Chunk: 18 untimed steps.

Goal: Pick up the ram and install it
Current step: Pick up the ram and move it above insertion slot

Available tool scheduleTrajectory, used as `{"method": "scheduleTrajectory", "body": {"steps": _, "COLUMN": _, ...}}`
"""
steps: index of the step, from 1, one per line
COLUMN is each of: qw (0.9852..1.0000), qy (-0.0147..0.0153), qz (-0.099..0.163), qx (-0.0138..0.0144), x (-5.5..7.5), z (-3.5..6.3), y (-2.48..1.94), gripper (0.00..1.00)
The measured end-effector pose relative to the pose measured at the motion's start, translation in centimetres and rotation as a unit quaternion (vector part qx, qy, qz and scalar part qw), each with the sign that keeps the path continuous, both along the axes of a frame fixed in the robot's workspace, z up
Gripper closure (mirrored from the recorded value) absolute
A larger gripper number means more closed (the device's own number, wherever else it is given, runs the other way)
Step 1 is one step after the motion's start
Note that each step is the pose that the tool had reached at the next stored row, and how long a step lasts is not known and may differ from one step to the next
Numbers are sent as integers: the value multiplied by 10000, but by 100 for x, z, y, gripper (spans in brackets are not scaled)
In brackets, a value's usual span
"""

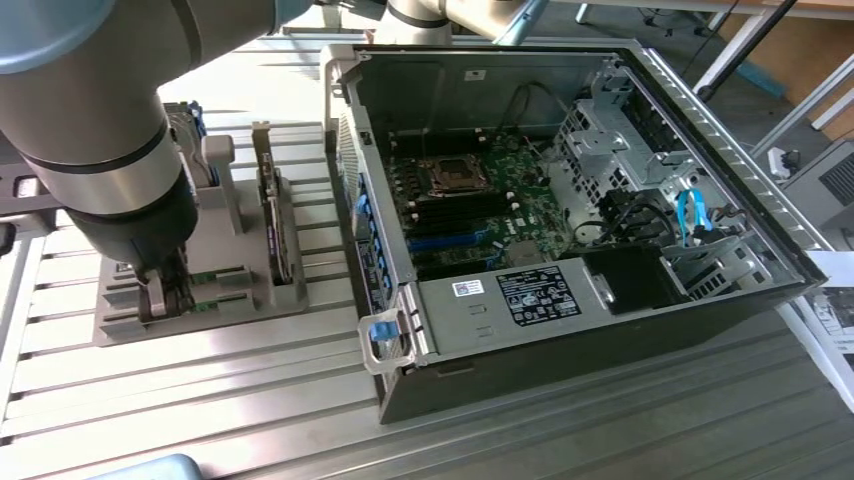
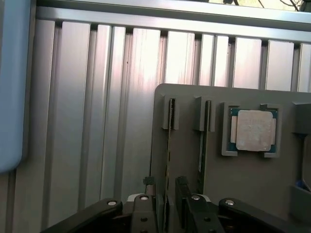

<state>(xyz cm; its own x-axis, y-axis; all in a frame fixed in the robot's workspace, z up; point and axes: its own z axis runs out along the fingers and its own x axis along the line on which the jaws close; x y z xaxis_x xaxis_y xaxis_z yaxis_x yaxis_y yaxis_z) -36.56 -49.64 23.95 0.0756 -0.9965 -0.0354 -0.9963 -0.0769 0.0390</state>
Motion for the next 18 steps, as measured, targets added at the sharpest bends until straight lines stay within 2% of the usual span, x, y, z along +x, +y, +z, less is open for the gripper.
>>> {"method": "scheduleTrajectory", "body": {"steps": 18, "qw": 10000, "qy": 0, "qz": 0, "qx": 0, "x": 0, "z": -221, "y": 0, "gripper": 70}}
